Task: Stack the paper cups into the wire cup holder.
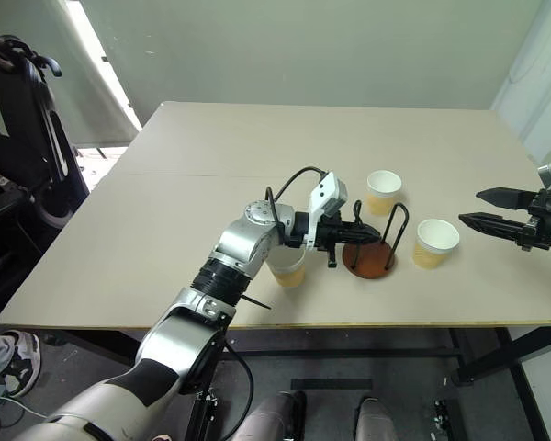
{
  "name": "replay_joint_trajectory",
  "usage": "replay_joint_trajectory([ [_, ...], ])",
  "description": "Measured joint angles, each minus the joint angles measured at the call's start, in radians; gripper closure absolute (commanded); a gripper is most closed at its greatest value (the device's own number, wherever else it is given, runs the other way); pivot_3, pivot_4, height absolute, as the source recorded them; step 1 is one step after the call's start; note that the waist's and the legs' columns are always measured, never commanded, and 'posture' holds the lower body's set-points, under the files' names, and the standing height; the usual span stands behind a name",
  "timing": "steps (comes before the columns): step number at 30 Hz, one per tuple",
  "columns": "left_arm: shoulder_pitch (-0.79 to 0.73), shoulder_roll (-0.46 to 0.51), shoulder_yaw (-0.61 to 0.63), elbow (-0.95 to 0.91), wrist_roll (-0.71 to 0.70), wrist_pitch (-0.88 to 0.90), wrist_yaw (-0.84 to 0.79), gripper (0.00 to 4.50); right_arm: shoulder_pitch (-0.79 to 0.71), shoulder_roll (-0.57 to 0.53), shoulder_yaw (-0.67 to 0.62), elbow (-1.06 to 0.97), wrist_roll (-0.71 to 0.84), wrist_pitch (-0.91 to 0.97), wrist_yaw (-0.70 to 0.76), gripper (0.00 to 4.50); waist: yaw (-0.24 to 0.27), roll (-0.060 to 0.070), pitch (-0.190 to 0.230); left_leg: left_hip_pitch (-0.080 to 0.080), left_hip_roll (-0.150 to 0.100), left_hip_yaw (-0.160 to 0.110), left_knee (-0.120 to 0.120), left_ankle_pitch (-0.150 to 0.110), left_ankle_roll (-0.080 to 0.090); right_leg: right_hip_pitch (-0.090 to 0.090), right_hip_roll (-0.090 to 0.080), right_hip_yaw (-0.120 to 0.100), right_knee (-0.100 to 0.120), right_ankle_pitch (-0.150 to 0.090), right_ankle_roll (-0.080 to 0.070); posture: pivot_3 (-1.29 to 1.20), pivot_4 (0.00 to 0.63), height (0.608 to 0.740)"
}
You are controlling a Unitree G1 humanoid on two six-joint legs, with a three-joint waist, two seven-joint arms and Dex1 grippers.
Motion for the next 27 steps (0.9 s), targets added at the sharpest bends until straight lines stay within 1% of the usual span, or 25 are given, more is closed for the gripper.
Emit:
replay_joint_trajectory([
  [14,0.060,-0.030,-0.039,-0.070,0.001,0.029,0.026,4.47,0.001,0.000,0.000,-0.010,0.000,0.001,-0.001,1.71,0.001,0.000,0.000,0.001,0.000,0.000,0.000,0.000,0.000,0.001,0.000,0.000,0.000,0.000,0.001,0.00,0.150,0.740],
  [27,0.069,-0.037,-0.047,-0.079,0.008,0.031,0.066,4.47,0.001,0.000,0.000,-0.017,0.000,0.001,-0.001,1.71,0.001,0.000,0.000,0.002,0.000,0.000,0.000,0.000,0.000,0.002,0.000,0.000,0.000,0.000,0.001,0.00,0.150,0.740],
])
